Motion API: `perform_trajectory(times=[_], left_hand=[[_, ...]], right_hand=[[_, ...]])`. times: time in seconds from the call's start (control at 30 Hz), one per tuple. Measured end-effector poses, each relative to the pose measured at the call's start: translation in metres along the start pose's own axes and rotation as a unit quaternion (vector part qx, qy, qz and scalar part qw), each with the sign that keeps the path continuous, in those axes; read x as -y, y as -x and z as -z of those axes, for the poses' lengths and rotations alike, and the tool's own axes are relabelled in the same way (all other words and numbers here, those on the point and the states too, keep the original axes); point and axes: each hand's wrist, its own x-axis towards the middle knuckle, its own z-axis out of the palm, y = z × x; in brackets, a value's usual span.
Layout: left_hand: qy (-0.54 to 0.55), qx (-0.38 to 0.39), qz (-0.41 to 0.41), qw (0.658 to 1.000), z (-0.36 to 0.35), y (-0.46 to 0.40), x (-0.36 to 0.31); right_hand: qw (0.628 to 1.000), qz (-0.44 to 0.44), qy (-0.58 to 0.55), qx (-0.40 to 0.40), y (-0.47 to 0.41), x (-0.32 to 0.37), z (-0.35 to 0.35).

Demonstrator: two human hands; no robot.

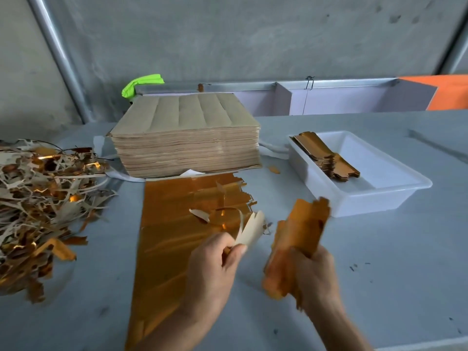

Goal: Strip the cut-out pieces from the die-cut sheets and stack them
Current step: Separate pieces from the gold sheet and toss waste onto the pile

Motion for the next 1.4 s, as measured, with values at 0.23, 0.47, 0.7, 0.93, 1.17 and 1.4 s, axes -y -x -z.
perform_trajectory(times=[0.23,0.47,0.7,0.93,1.17,1.4], left_hand=[[0.197,0.000,0.102,0.975,-0.027,-0.004,-0.026],[0.304,0.055,0.199,0.930,-0.031,0.002,-0.013],[0.436,-0.049,0.421,0.794,-0.015,-0.011,0.008],[0.354,-0.197,0.401,0.822,0.009,-0.030,0.047],[0.035,0.129,0.222,0.966,0.009,-0.020,0.051],[-0.171,0.274,0.082,0.943,0.006,-0.027,0.056]], right_hand=[[0.994,0.041,0.047,0.087,0.014,-0.007,-0.039],[0.989,-0.017,-0.074,0.127,0.021,-0.012,-0.035],[0.991,-0.120,-0.053,0.018,0.011,-0.019,-0.026],[0.988,-0.151,-0.021,-0.001,0.006,-0.015,0.014],[0.984,-0.173,-0.028,-0.031,0.008,-0.019,0.029],[0.981,-0.188,-0.053,-0.015,0.009,-0.020,0.024]])
